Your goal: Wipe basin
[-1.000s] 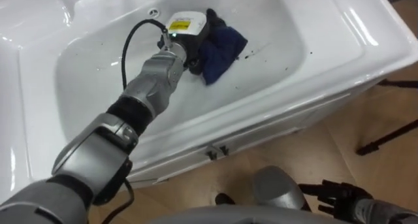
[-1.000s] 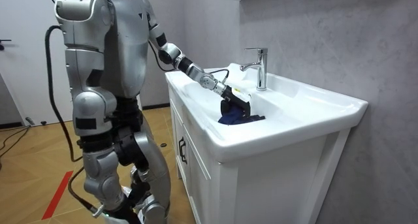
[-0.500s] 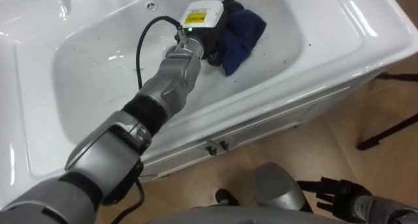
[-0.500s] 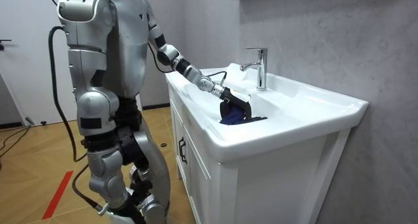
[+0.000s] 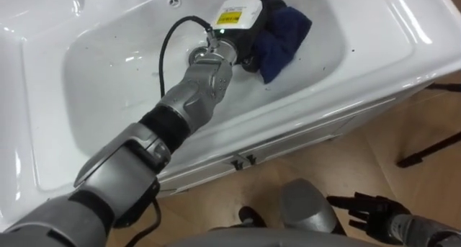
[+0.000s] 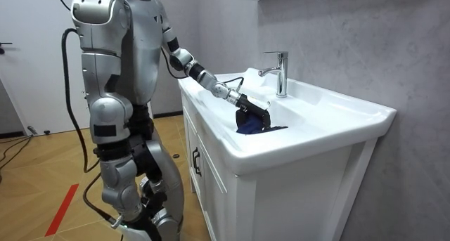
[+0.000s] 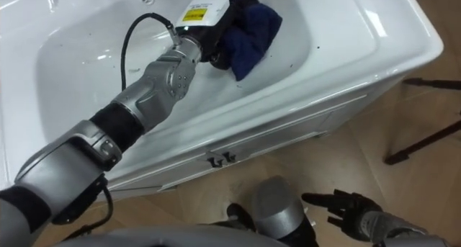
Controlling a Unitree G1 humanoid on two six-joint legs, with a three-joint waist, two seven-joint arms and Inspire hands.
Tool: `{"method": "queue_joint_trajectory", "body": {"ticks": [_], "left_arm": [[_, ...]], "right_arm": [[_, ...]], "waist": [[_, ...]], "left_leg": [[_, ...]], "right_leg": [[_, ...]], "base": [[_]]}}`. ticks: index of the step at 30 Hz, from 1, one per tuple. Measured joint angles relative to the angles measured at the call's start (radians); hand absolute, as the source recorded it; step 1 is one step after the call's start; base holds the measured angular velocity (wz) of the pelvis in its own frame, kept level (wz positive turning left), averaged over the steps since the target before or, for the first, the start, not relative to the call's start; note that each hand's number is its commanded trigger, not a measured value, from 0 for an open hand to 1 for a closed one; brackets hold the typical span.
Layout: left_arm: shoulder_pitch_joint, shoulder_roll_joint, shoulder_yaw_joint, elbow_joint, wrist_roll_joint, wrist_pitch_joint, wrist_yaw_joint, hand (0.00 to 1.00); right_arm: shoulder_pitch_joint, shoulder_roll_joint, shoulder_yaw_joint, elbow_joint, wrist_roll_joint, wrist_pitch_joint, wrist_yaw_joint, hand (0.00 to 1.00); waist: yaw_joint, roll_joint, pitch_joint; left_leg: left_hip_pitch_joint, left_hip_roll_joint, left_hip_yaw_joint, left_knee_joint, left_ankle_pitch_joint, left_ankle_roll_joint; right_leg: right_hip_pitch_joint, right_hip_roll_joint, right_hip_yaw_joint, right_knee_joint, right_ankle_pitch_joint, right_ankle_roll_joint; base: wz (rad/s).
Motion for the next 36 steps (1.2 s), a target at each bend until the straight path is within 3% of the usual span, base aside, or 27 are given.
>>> {"method": "queue_joint_trajectory", "body": {"ticks": [6,9,14,21,24,26,27,28,29,32,34,36], "left_arm": [[0.006,-0.007,-0.001,-0.001,0.003,-0.001,0.0,1.0],[0.028,-0.008,-0.001,-0.004,0.002,-0.013,0.0,1.0],[0.061,-0.005,-0.001,-0.04,0.003,-0.015,0.0,1.0],[0.098,0.006,-0.001,-0.019,0.013,-0.071,-0.011,1.0],[0.148,0.017,0.014,-0.016,0.051,-0.098,-0.01,1.0],[0.188,0.017,0.043,0.004,0.111,-0.123,-0.01,1.0],[0.198,0.017,0.051,0.008,0.127,-0.125,-0.01,1.0],[0.216,0.021,0.062,0.012,0.157,-0.129,-0.01,1.0],[0.232,0.029,0.078,0.016,0.19,-0.134,-0.01,1.0],[0.281,0.073,0.118,0.016,0.252,-0.137,-0.01,1.0],[0.301,0.124,0.14,0.016,0.288,-0.136,-0.011,1.0],[0.316,0.209,0.174,0.017,0.338,-0.133,-0.028,1.0]], "right_arm": [[-0.003,0.0,0.0,0.001,0.0,-0.002,0.0,0.0],[-0.006,-0.002,-0.001,0.003,-0.004,0.003,0.0,0.0],[-0.007,-0.003,-0.006,-0.001,-0.01,0.005,-0.003,0.0],[-0.003,-0.002,-0.013,0.003,-0.012,0.022,0.002,0.0],[0.013,0.001,-0.033,-0.017,-0.026,0.026,0.001,0.0],[0.036,0.01,-0.054,-0.031,-0.028,0.025,-0.002,0.0],[0.038,0.012,-0.064,-0.031,-0.028,0.025,-0.003,0.0],[0.04,0.012,-0.087,-0.032,-0.024,0.025,-0.007,0.0],[0.045,0.011,-0.106,-0.039,-0.013,0.022,-0.01,0.0],[0.053,0.018,-0.175,-0.036,-0.013,0.013,-0.001,0.0],[0.053,0.018,-0.2,-0.038,-0.018,0.013,0.0,0.0],[0.055,0.018,-0.22,-0.039,-0.016,0.015,-0.002,0.0]], "waist": [[0.0,-0.004,0.0031],[0.0,-0.016,0.009],[0.002,-0.017,0.0078],[0.007,-0.023,0.0054],[0.04,-0.05,0.0026],[0.061,-0.074,-0.0073],[0.062,-0.076,-0.0097],[0.07,-0.073,-0.0189],[0.089,-0.068,-0.0244],[0.111,-0.064,-0.0277],[0.12,-0.057,-0.0318],[0.151,-0.046,-0.0372]], "left_leg": [[0.007,-0.002,0.002,0.0,0.001,0.001],[0.031,-0.002,-0.002,-0.004,0.001,0.001],[0.039,-0.001,-0.004,-0.012,0.001,0.001],[0.084,-0.003,-0.002,-0.022,0.001,0.001],[0.125,-0.003,-0.001,-0.043,0.002,-0.001],[0.14,0.0,-0.005,-0.042,0.002,-0.002],[0.141,0.001,-0.007,-0.041,0.002,-0.002],[0.142,0.01,-0.007,-0.04,0.001,-0.004],[0.148,0.017,-0.009,-0.04,-0.003,-0.011],[0.169,0.022,-0.007,-0.041,-0.004,-0.012],[0.171,0.022,-0.007,-0.04,-0.004,-0.012],[0.167,0.029,-0.005,-0.041,-0.002,-0.015]], "right_leg": [[0.007,-0.006,-0.007,0.004,-0.004,0.001],[0.035,-0.007,-0.009,-0.005,-0.01,0.001],[0.049,-0.004,-0.013,-0.019,-0.01,0.001],[0.106,-0.002,-0.034,-0.05,-0.01,0.001],[0.133,0.009,-0.009,-0.058,-0.01,-0.002],[0.162,0.015,-0.012,-0.083,-0.007,-0.007],[0.171,0.018,-0.015,-0.093,-0.003,-0.007],[0.183,0.023,-0.021,-0.116,0.009,-0.009],[0.199,0.031,-0.023,-0.139,0.021,-0.011],[0.229,0.034,-0.027,-0.156,0.029,-0.013],[0.23,0.034,-0.029,-0.156,0.029,-0.013],[0.224,0.036,-0.026,-0.158,0.034,-0.018]], "base": [[0.01],[0.03],[0.01],[0.01],[-0.24],[0.03],[0.07],[0.0],[-0.06],[-0.03],[0.02],[-0.08]]}}
